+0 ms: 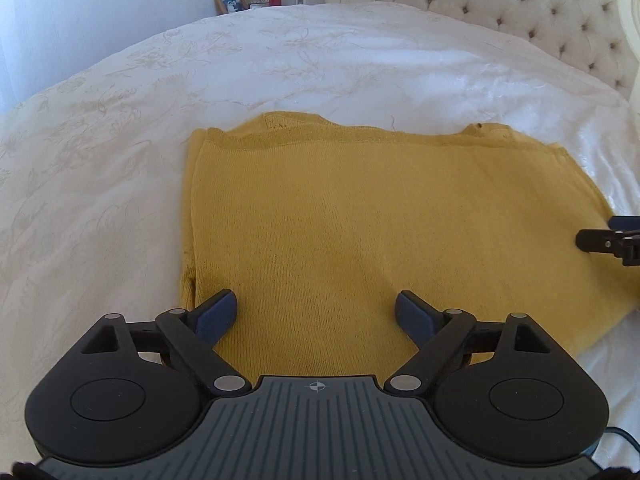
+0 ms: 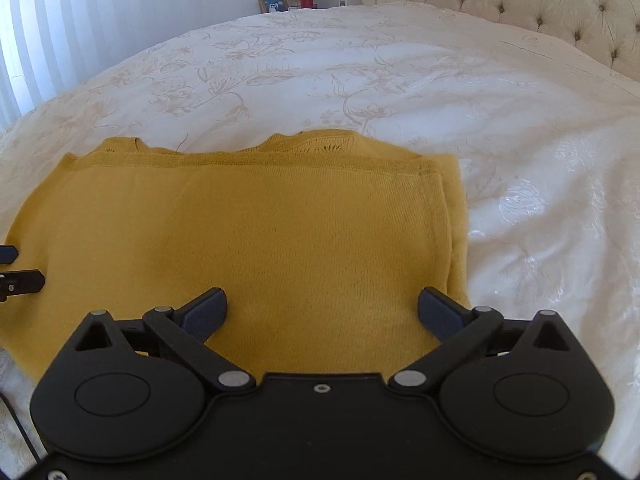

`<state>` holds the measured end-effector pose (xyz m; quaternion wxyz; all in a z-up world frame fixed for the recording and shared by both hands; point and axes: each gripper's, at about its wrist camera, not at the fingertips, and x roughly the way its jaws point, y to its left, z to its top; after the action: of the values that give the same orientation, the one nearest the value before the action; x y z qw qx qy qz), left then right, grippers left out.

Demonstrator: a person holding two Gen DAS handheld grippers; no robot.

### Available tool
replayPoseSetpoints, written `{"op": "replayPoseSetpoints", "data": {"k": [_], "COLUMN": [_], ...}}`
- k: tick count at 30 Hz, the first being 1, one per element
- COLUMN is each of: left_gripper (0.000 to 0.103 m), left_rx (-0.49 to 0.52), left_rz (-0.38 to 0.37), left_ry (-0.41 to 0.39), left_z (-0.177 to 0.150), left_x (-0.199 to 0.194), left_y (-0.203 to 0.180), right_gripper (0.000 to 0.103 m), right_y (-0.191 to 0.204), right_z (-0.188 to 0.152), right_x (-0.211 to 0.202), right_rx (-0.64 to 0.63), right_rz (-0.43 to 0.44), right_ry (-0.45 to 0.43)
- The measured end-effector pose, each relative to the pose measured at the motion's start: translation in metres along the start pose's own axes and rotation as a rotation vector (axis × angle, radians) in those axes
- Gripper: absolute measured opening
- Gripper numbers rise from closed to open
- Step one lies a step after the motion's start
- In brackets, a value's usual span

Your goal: Fold small clothes

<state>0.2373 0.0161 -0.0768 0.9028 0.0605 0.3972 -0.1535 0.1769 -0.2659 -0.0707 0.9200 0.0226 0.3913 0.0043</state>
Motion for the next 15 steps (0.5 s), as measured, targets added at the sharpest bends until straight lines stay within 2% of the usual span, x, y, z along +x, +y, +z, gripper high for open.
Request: {"op": "replayPoseSetpoints", "data": {"k": [4, 9, 15], "left_gripper": [0.095, 0.102, 0.103], "left_rx": [-0.02, -0.017, -0.024], "left_rz": [0.011, 0.024, 0.032], "left_ry": [0.001, -0.005, -0.008], "left_z": [-0.009, -0.014, -0.016], "left_x": [-0.001, 0.002, 0.003], "left_y": [-0.001, -0.007, -0.008], "right_gripper": [0.102, 0.102, 0.102], "right_y": [-0.016, -0.043, -0.054], "right_z": [-0.015, -0.035, -0.049], "right_x": [-0.012, -0.018, -0.021], "right_rx": [0.093, 0.263, 0.29], "right_rz": [-0.001, 0.048, 0.104], "right_ry": [-0.005, -0.033, -0.09]}}
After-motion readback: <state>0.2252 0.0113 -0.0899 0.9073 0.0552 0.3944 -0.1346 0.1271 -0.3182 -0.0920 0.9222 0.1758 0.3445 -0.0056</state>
